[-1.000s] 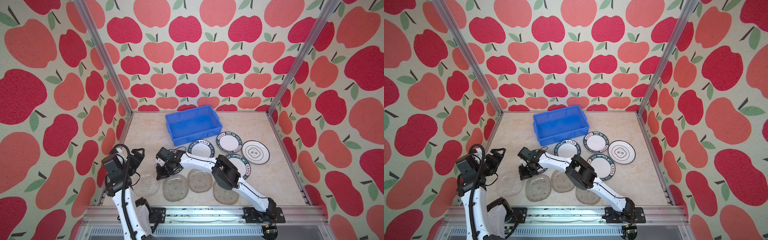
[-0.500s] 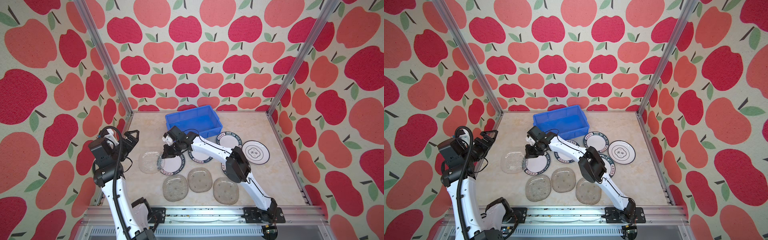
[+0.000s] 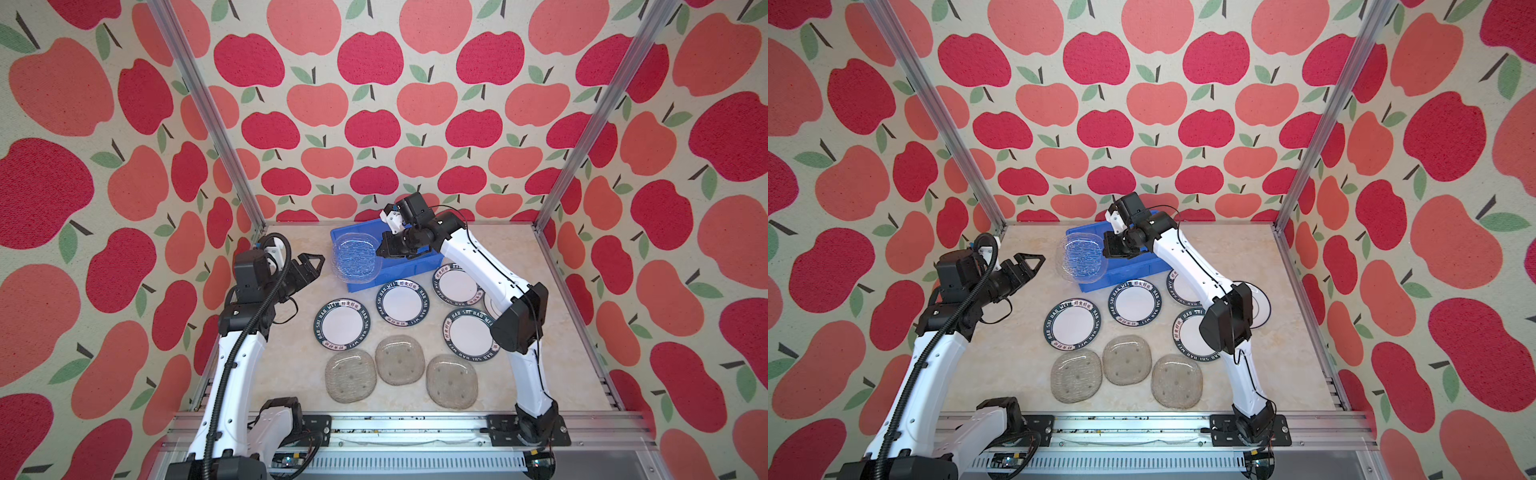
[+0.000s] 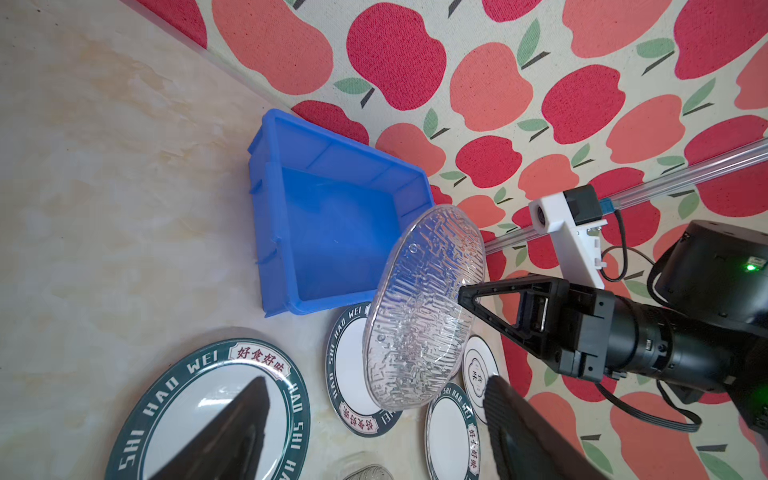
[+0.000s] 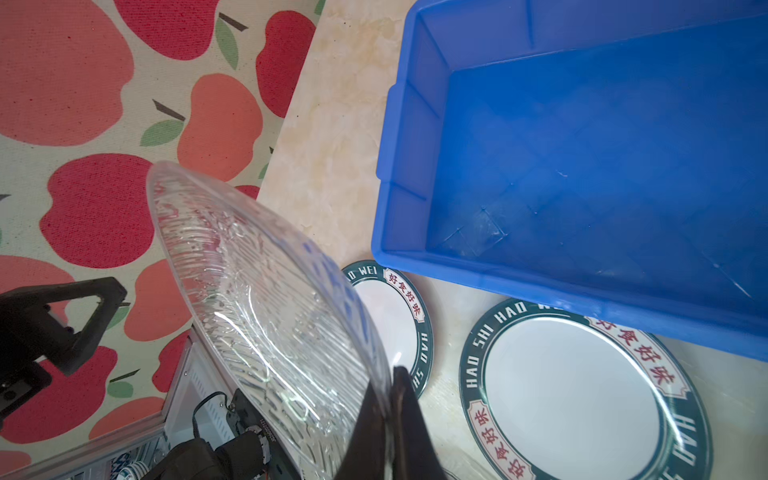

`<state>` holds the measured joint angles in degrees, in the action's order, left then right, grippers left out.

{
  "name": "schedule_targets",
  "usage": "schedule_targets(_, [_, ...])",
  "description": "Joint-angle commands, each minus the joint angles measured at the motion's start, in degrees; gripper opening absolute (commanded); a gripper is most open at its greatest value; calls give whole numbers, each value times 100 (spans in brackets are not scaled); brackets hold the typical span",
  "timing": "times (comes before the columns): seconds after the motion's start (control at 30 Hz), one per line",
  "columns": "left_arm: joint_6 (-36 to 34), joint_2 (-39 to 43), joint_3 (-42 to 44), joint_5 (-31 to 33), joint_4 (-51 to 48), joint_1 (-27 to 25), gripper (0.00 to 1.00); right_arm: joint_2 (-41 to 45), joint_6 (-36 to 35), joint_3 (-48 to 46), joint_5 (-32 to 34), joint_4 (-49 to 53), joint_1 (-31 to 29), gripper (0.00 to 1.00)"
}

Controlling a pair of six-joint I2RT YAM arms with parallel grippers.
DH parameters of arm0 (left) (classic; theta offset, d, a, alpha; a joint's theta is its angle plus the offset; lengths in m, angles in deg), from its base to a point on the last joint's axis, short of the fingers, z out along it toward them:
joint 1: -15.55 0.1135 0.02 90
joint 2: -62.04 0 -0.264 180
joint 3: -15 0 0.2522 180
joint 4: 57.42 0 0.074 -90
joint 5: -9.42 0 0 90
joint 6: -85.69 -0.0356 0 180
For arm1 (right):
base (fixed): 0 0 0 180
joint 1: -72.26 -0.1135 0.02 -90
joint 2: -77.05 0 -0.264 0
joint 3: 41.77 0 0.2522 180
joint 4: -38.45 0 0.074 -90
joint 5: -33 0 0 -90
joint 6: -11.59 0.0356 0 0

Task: Place the plates into the plastic bin on the countertop
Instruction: 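Lift the glass plate toward the blue bin while the left arm approaches, then lower the glass plate into the blue bin and open the right gripper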

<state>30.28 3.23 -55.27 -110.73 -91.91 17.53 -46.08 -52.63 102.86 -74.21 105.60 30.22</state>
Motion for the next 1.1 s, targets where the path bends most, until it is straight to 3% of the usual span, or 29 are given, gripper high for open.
schedule_targets(0.0, [-170,-322,-65,507,479,-365,74,-66,-511,391,-144,597,111,0])
schedule_targets(0.2, [-533,-1537,-677,656,386,-861,58,-253,-706,714,-566,939,201,0])
schedule_targets(0.4, [-629,-2303,-1184,804,381,-1123,51,-348,-772,830,-529,1174,198,0])
schedule_targets(0.6, [-592,-2885,-1670,849,74,-1216,15,-354,-671,847,-464,1094,217,0])
schedule_targets(0.73, [-574,-3049,-1805,912,18,-1324,0,-405,-620,835,-397,1129,243,0])
schedule_targets(0.9, [-549,-3285,-2016,1022,8,-1463,0,-303,-443,636,-269,1044,416,0])
schedule_targets(1.07, [-328,-3888,-2697,1192,-5,-1547,0,211,-176,58,49,782,879,53])
